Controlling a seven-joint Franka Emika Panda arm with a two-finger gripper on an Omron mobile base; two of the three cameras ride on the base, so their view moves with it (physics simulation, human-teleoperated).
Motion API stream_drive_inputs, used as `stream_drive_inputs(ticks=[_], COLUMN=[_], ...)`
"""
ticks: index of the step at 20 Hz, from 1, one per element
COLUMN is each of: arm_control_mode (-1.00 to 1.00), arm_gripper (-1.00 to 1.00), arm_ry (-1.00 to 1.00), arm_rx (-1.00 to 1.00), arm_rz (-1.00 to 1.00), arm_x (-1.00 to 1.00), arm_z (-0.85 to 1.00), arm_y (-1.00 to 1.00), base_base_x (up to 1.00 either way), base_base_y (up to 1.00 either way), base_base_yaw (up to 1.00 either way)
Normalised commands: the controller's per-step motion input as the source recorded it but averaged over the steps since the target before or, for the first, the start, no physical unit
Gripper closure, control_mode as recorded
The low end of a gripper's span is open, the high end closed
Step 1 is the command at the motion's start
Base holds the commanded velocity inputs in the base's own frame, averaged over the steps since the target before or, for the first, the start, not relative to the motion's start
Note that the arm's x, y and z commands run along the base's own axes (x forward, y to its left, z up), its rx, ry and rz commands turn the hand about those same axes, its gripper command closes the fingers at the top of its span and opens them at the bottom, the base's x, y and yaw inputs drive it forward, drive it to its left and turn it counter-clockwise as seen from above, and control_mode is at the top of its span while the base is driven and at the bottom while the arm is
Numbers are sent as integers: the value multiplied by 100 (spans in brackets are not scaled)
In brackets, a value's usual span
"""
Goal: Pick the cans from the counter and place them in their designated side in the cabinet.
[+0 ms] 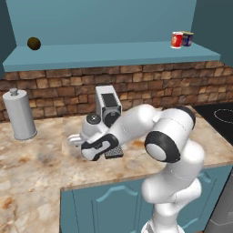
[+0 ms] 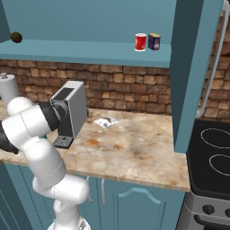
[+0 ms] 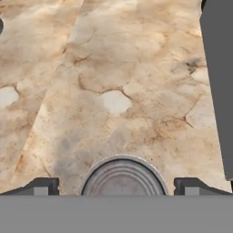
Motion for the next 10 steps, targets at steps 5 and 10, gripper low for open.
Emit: stream_drive_inputs(ticks=[5, 10], arm_control_mode=[-100, -100], arm_gripper=[-100, 100], arm_ry=[0, -1], arm_rx=[0, 0], arm_rz=[-2, -2], arm_x=[15, 7], arm_z=[-19, -2], arm_y=[8, 5], base_base_x=[0, 0], base_base_y=[0, 0], base_base_yaw=[0, 0])
